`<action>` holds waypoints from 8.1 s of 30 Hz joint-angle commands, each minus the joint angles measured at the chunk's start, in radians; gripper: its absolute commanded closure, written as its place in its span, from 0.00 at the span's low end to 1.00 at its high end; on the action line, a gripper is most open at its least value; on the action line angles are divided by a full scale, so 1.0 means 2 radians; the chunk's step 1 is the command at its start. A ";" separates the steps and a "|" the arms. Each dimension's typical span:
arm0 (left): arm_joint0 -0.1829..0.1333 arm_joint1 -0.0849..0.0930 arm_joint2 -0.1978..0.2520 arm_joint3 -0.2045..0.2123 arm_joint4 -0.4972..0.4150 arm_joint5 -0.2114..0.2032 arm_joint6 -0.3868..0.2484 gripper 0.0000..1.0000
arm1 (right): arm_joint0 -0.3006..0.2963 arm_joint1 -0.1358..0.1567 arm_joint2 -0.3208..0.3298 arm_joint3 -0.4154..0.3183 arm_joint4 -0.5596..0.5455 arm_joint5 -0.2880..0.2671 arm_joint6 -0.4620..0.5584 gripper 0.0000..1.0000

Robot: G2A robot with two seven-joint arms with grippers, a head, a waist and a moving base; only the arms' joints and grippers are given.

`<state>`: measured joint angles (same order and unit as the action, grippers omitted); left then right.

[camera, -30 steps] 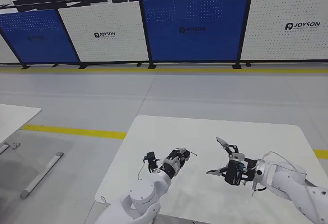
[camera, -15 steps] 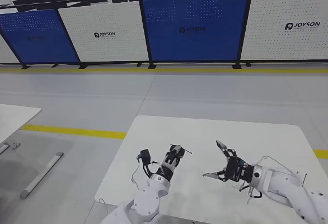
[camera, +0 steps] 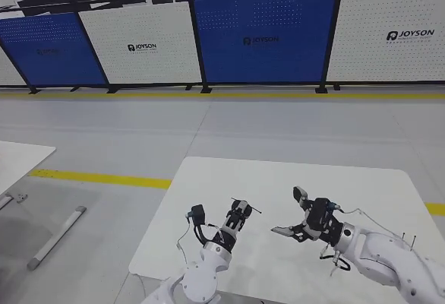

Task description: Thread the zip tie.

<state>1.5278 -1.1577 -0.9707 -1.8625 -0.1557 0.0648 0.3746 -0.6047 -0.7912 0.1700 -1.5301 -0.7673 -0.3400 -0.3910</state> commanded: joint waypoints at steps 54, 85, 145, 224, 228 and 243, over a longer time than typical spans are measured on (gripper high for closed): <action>0.000 0.000 0.000 0.000 0.000 0.000 0.000 1.00 | -0.048 -0.056 0.135 0.084 0.704 0.000 0.571 0.00; -0.023 -0.014 0.010 0.025 -0.074 0.015 -0.013 1.00 | -0.045 -0.090 0.134 0.135 0.729 0.015 0.607 0.00; -0.023 -0.014 0.010 0.025 -0.074 0.015 -0.013 1.00 | -0.052 -0.167 0.191 0.208 0.697 0.082 0.673 1.00; -0.010 -0.006 -0.040 0.048 -0.063 -0.063 -0.162 0.00 | -0.104 -0.170 0.275 0.167 0.647 0.113 0.710 1.00; -0.013 -0.008 -0.040 0.053 -0.057 -0.066 -0.157 0.00 | -0.104 -0.170 0.275 0.167 0.647 0.113 0.710 1.00; -0.016 -0.009 -0.049 0.070 -0.042 -0.061 -0.197 1.00 | -0.104 -0.170 0.275 0.167 0.647 0.113 0.710 1.00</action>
<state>1.4942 -1.1755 -1.0653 -1.7209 -0.2425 -0.0560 -0.0161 -0.8132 -1.1318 0.7205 -1.1955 0.5267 -0.1132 1.0294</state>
